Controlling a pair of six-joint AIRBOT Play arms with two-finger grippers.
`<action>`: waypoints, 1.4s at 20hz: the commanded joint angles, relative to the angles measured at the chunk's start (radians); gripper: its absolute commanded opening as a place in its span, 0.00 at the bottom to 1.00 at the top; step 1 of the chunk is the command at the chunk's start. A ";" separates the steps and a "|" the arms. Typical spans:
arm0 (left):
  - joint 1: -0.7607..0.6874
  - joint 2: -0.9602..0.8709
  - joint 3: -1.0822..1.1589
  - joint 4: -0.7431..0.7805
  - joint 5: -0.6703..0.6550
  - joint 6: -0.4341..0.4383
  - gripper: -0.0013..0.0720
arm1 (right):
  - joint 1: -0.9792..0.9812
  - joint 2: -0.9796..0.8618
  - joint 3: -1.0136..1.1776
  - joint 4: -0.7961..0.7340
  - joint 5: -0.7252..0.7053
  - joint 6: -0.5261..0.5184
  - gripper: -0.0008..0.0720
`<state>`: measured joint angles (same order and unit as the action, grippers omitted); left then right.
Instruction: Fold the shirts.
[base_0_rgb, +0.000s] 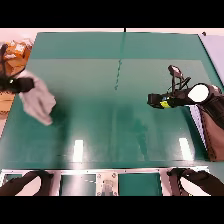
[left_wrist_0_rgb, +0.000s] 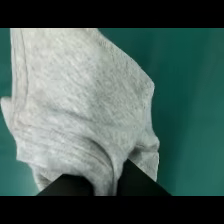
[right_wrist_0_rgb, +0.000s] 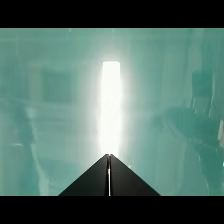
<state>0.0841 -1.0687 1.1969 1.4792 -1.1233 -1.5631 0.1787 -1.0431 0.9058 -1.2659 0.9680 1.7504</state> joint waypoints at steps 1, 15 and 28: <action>-0.251 0.027 0.109 -0.124 0.011 -0.009 0.05 | -0.016 0.001 0.048 -0.002 0.014 -0.001 0.02; -0.388 -0.190 0.071 -0.230 -0.171 0.001 0.93 | -0.117 -0.023 0.090 0.018 0.157 -0.001 0.53; -0.518 -0.198 -0.420 -0.658 0.185 0.131 0.92 | -0.044 -0.399 -0.109 0.609 -0.076 -0.407 0.53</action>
<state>-0.3912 -1.2648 0.8413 0.9035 -1.0603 -1.4551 0.1062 -1.3529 0.8043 -0.8230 0.9451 1.4651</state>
